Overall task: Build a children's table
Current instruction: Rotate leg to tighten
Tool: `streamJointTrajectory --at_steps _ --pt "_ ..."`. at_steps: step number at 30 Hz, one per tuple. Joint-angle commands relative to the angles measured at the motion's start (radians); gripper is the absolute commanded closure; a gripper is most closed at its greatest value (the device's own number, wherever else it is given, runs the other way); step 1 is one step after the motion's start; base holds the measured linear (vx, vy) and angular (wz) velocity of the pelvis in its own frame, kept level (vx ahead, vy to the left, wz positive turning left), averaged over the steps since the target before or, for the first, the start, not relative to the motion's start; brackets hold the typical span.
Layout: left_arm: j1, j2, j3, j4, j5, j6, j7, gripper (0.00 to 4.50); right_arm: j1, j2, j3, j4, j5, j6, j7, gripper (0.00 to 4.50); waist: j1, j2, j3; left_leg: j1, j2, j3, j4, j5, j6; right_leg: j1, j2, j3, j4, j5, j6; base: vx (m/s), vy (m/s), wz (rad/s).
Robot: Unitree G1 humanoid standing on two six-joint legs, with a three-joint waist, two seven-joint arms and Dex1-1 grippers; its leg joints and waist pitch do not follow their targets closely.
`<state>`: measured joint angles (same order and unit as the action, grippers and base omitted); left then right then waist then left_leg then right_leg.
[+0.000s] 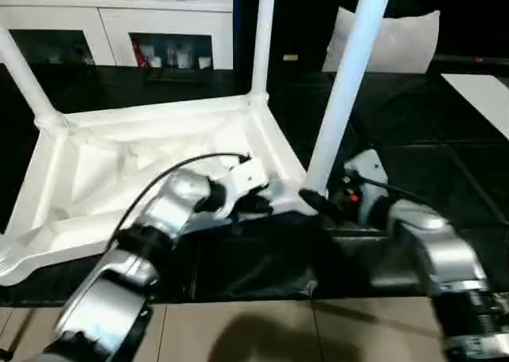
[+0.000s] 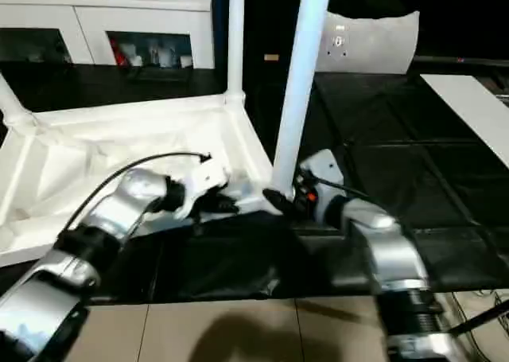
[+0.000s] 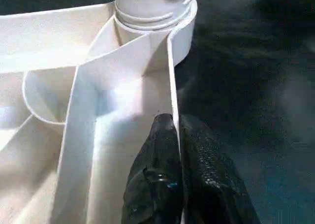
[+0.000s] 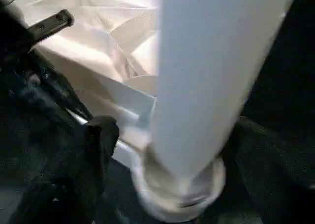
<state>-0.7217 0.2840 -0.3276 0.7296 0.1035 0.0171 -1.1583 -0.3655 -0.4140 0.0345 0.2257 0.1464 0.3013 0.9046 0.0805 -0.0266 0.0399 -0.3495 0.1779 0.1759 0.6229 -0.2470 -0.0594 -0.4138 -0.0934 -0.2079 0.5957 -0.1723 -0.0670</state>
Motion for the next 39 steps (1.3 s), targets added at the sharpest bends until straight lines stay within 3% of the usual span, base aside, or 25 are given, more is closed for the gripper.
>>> streamJointTrajectory --at_steps 1,4,10,13,18,23,29,35,39 --pt "-0.008 0.012 -0.030 -0.049 -0.018 -0.056 -0.083 4.50 -0.013 -0.025 0.021 0.017 0.007 -0.035 0.083 0.22 0.007 -0.011 -0.071 -0.006 0.072 -0.028 -0.061 0.049 0.131 0.085 -0.101 0.098 -0.067 -0.185 -0.055 0.000 0.000 0.00" --pt "-0.004 0.026 -0.042 -0.051 -0.013 -0.074 -0.108 4.50 -0.016 -0.046 0.028 0.020 0.025 -0.044 0.146 0.22 0.016 -0.011 -0.070 -0.003 0.072 -0.026 -0.062 0.033 0.119 0.085 -0.101 0.098 -0.072 -0.215 -0.051 0.000 0.000 0.00" --pt "0.013 0.061 -0.065 -0.070 -0.018 -0.115 -0.208 4.50 -0.021 -0.115 0.071 0.044 0.092 -0.063 0.392 0.82 0.027 -0.013 -0.071 -0.006 0.074 -0.027 -0.061 0.024 0.113 0.088 -0.101 0.097 -0.072 -0.224 -0.031 0.000 0.000 0.00" --pt "0.024 0.072 -0.064 -0.088 -0.036 -0.117 -0.242 4.50 -0.018 -0.131 0.100 0.059 0.102 -0.069 0.462 1.13 0.034 -0.007 -0.071 -0.006 0.075 -0.026 -0.060 0.031 0.112 0.086 -0.100 0.094 -0.070 -0.221 -0.035 0.000 0.000 0.00" --pt "0.030 0.081 -0.064 -0.097 -0.042 -0.124 -0.253 4.50 -0.015 -0.130 0.111 0.067 0.106 -0.076 0.488 1.55 0.037 -0.014 -0.069 -0.005 0.076 -0.027 -0.063 0.013 0.093 0.084 -0.099 0.092 -0.078 -0.257 -0.019 0.000 0.000 0.00" --pt "0.033 0.089 -0.066 -0.102 -0.045 -0.131 -0.269 4.50 -0.021 -0.126 0.118 0.085 0.116 -0.088 0.514 1.91 0.039 -0.013 -0.070 -0.006 0.069 -0.025 -0.063 0.006 0.082 0.086 -0.097 0.090 -0.083 -0.291 0.010 0.000 0.000 0.00" --pt "0.034 0.096 -0.064 -0.106 -0.041 -0.136 -0.281 4.50 -0.031 -0.123 0.128 0.107 0.121 -0.099 0.544 2.45 0.039 -0.009 -0.072 -0.007 0.073 -0.028 -0.062 0.020 0.087 0.085 -0.097 0.090 -0.078 -0.254 -0.001 0.000 0.000 0.00" --pt "0.028 0.093 -0.062 -0.093 -0.028 -0.136 -0.264 4.50 -0.015 -0.113 0.127 0.084 0.137 -0.081 0.547 2.58 0.041 -0.008 -0.071 -0.007 0.070 -0.026 -0.062 0.007 0.078 0.087 -0.097 0.088 -0.083 -0.277 0.009 0.000 0.000 0.00" --pt "0.014 0.070 -0.040 -0.081 -0.027 -0.061 -0.198 4.50 0.012 -0.084 0.105 0.032 0.178 -0.014 0.485 2.59 0.045 -0.005 -0.069 -0.003 0.074 -0.028 -0.065 0.003 0.072 0.084 -0.097 0.088 -0.087 -0.282 0.012 0.000 0.000 0.00"
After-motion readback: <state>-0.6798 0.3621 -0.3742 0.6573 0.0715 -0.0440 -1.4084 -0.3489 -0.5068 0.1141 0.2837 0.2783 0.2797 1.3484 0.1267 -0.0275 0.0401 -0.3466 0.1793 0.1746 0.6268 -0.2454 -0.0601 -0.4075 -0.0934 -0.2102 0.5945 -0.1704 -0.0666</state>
